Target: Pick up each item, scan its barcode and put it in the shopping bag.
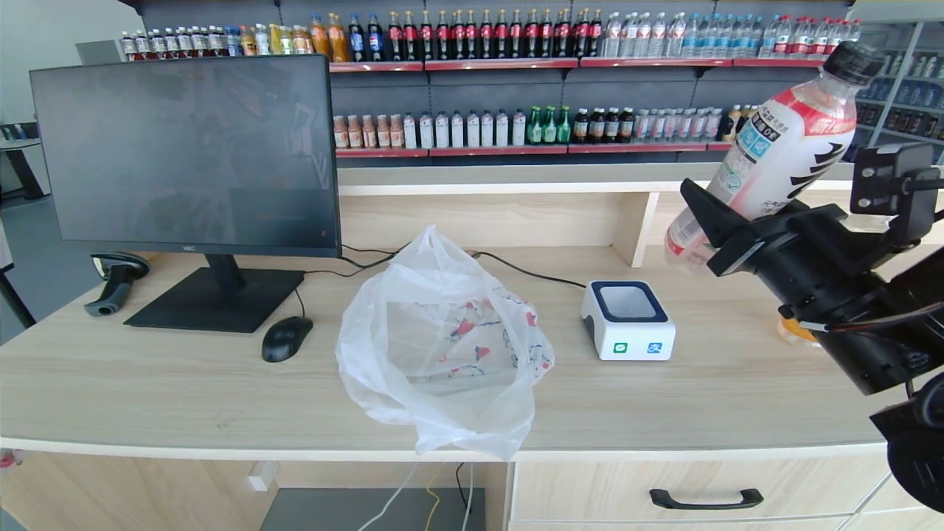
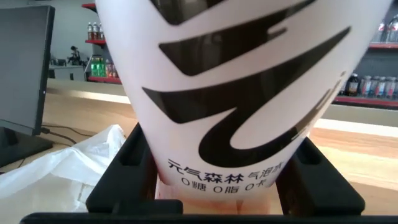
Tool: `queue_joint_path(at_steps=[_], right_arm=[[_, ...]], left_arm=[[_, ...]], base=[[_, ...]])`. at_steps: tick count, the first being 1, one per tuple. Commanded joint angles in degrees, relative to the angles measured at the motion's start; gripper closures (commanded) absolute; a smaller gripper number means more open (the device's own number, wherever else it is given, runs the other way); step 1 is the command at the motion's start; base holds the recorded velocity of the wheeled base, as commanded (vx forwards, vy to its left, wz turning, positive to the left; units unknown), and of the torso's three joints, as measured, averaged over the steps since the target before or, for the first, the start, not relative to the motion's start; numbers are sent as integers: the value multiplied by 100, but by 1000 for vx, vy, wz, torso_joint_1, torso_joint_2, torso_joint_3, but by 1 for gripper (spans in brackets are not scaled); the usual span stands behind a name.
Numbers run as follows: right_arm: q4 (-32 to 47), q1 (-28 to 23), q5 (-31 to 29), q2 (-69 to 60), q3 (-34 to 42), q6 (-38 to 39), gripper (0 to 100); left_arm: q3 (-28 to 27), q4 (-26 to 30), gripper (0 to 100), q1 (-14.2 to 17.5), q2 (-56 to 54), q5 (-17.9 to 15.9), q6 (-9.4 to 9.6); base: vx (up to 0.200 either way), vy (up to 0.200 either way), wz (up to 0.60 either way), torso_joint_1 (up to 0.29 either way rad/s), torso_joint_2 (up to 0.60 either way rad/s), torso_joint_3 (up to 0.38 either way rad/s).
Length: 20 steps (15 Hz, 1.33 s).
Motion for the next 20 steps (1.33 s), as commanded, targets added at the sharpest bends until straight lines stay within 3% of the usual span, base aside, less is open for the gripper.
queue_joint_path(at_steps=[1, 18, 20], right_arm=[[-6, -6, -37, -134, 192, 222, 100], [-6, -155, -204, -231, 377, 714, 100], [-6, -155, -204, -231, 333, 714, 100]], left_arm=[[0, -2, 0, -1, 0, 2, -1], [0, -20, 0, -1, 0, 2, -1], [0, -20, 0, -1, 0, 2, -10]], base=[[0, 0, 0, 0, 0, 0], [0, 0, 0, 0, 0, 0], [-200, 0, 0, 5, 2, 0]])
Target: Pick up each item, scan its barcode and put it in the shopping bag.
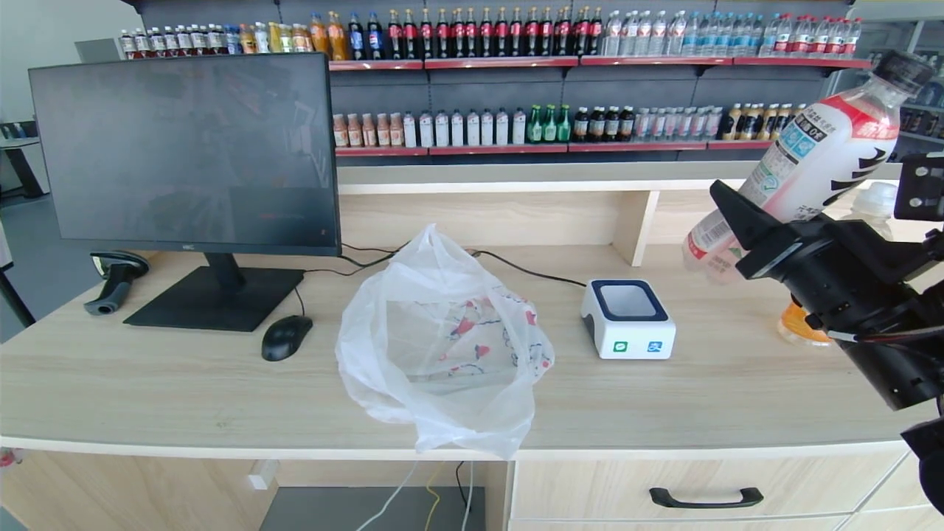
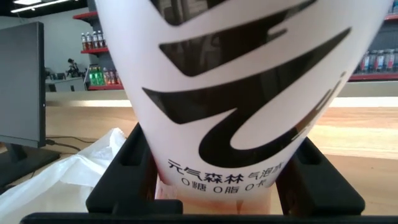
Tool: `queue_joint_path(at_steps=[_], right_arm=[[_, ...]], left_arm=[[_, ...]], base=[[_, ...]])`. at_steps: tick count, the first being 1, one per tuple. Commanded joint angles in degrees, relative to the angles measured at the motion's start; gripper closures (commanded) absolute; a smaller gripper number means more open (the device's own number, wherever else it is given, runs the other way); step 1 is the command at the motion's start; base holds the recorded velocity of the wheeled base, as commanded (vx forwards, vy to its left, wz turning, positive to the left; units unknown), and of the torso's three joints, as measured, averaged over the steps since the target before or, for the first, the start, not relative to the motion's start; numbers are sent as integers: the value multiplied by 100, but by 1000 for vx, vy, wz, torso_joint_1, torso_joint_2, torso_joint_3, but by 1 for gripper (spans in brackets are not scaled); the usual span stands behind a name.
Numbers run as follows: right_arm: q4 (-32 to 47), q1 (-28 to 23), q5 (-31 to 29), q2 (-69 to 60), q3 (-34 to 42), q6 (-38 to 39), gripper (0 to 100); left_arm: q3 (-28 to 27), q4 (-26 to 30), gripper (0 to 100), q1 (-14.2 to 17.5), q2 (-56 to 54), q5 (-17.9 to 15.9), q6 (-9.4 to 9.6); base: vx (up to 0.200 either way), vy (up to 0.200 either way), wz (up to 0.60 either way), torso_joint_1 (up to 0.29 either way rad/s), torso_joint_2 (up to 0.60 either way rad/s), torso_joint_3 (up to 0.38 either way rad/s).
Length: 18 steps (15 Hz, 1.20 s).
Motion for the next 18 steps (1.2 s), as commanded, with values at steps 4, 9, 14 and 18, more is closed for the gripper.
queue_joint_path(at_steps=[4, 9, 14, 18], right_arm=[[-1, 2, 5, 25, 68, 0, 100], [-1, 11, 5, 51, 68, 9, 100], [-1, 19, 5, 69, 68, 9, 100], [-1, 19, 5, 104, 68, 9, 100]], left_arm=[[0, -6, 0, -1, -2, 2, -8], [0, -6, 0, -1, -2, 2, 10], [0, -6, 0, -1, -2, 2, -8], [0, -6, 0, -1, -2, 2, -8]], base=[[-200, 0, 0, -1, 2, 0], [-40, 0, 0, -1, 0, 0], [0, 160, 0, 8, 3, 3], [0, 200, 0, 5, 2, 4]])
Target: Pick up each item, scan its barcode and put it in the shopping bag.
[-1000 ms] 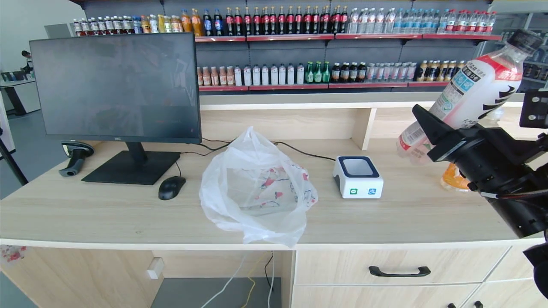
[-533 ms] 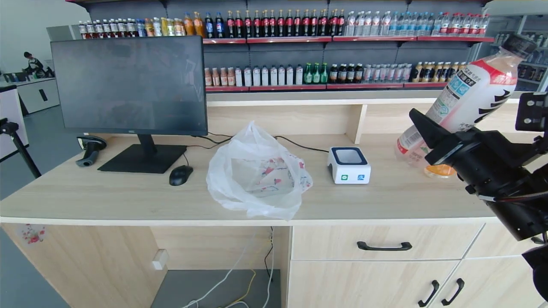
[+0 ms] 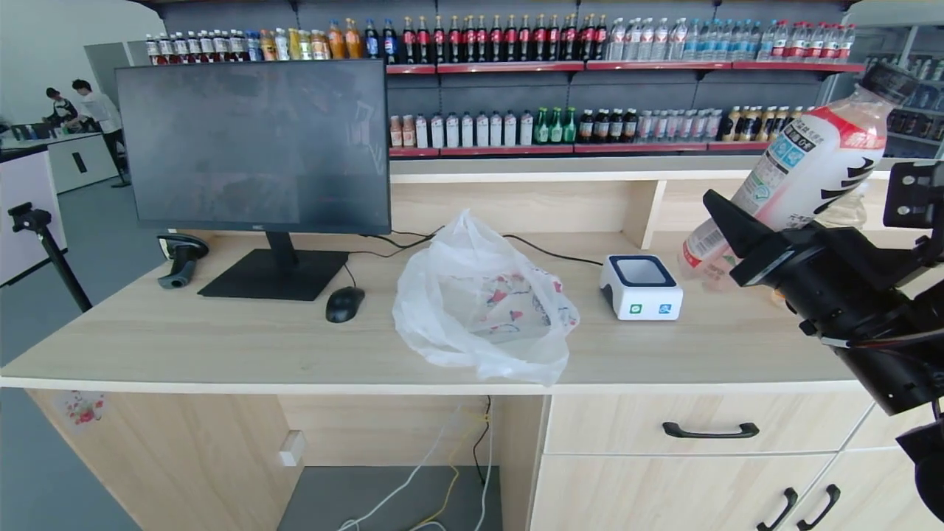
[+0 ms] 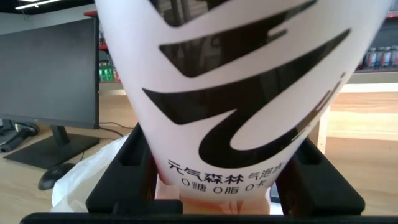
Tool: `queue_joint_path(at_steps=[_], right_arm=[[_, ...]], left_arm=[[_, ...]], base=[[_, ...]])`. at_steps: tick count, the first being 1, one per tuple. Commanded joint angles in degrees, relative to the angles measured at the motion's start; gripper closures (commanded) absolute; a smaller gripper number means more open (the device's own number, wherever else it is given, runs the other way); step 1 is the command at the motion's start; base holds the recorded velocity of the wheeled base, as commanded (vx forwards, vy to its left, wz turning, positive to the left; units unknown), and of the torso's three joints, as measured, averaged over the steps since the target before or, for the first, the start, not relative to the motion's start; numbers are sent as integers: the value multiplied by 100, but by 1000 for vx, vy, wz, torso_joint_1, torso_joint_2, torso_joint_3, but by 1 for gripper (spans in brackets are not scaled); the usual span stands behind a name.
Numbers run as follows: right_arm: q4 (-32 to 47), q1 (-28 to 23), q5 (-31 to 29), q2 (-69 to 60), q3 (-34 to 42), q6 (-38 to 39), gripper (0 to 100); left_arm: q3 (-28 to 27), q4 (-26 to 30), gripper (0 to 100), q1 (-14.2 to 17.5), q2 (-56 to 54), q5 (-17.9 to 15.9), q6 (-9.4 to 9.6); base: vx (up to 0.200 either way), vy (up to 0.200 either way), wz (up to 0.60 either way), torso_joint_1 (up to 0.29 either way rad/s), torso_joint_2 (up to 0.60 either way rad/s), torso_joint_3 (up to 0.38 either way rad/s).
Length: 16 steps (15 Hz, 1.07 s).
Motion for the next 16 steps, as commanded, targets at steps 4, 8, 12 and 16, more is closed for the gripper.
queue_joint_path(at_steps=[4, 8, 12, 16], right_arm=[[2, -4, -2, 32, -10, -1, 100], [2, 5, -2, 41, -36, -1, 100], [2, 5, 7, 120, -63, 16, 100], [2, 22, 7, 138, -71, 16, 100]], left_arm=[[0, -2, 0, 2, -2, 2, 1], [0, -2, 0, 2, -2, 2, 27], [0, -2, 0, 2, -2, 2, 18], [0, -2, 0, 2, -2, 2, 18]], base=[[0, 200, 0, 1, -2, 4], [0, 50, 0, 1, 2, 1], [50, 0, 0, 1, 1, 1], [100, 0, 0, 0, 2, 4]])
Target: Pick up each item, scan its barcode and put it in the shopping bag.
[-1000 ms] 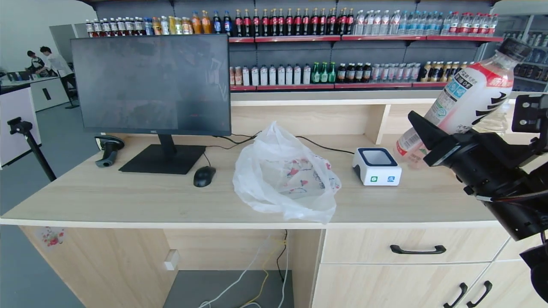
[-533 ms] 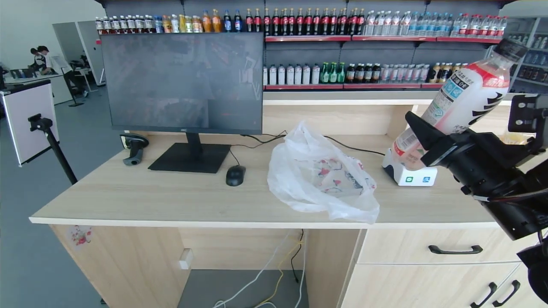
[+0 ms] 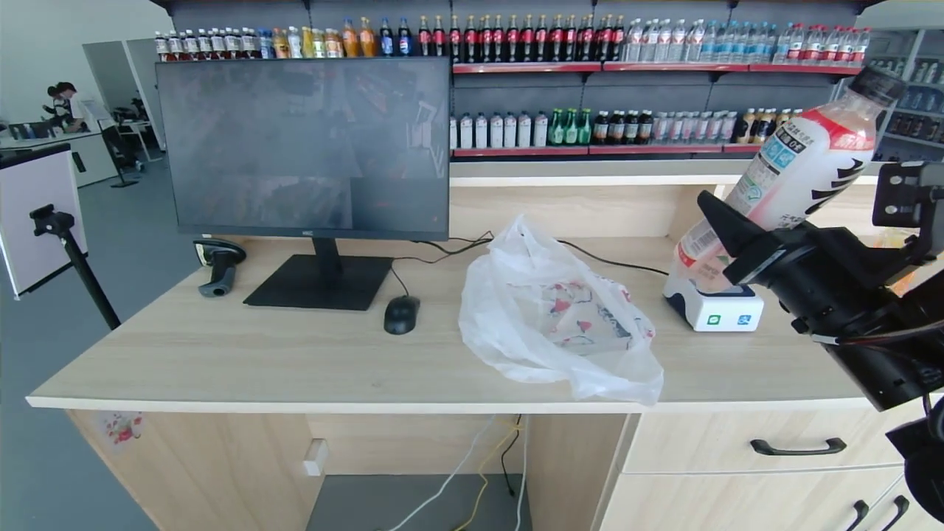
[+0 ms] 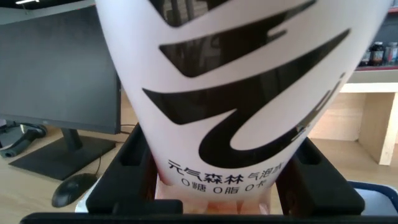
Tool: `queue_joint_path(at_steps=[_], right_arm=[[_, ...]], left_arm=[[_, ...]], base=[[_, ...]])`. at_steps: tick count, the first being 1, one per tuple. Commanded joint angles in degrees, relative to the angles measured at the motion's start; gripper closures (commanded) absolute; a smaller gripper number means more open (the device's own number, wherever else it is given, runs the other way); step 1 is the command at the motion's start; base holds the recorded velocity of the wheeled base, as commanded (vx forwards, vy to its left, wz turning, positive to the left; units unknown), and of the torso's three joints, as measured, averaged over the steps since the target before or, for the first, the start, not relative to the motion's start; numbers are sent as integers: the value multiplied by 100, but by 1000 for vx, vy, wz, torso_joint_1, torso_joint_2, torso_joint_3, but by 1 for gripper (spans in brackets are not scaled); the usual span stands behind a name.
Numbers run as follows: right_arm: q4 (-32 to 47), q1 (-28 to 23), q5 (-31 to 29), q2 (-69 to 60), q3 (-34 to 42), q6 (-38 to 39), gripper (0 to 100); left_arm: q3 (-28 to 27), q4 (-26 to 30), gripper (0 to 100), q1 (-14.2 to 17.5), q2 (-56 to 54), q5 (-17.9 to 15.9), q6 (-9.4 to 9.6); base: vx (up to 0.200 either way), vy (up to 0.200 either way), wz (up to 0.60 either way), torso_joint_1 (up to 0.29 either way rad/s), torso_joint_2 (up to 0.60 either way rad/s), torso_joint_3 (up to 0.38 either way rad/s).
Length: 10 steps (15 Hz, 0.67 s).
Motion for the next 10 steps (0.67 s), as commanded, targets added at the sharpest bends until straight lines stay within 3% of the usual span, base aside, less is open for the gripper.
queue_joint_path(at_steps=[1, 6, 10], right_arm=[[-6, 6, 1, 19, 44, 2, 100], [-6, 24, 1, 54, 9, -7, 100], [-6, 24, 1, 116, 9, -7, 100]], left_arm=[[0, -2, 0, 2, 0, 2, -4], [0, -2, 0, 2, 0, 2, -4], [0, -2, 0, 2, 0, 2, -4]], base=[[0, 0, 0, 0, 0, 0], [0, 0, 0, 0, 0, 0], [0, 0, 600, 18, -27, -22]])
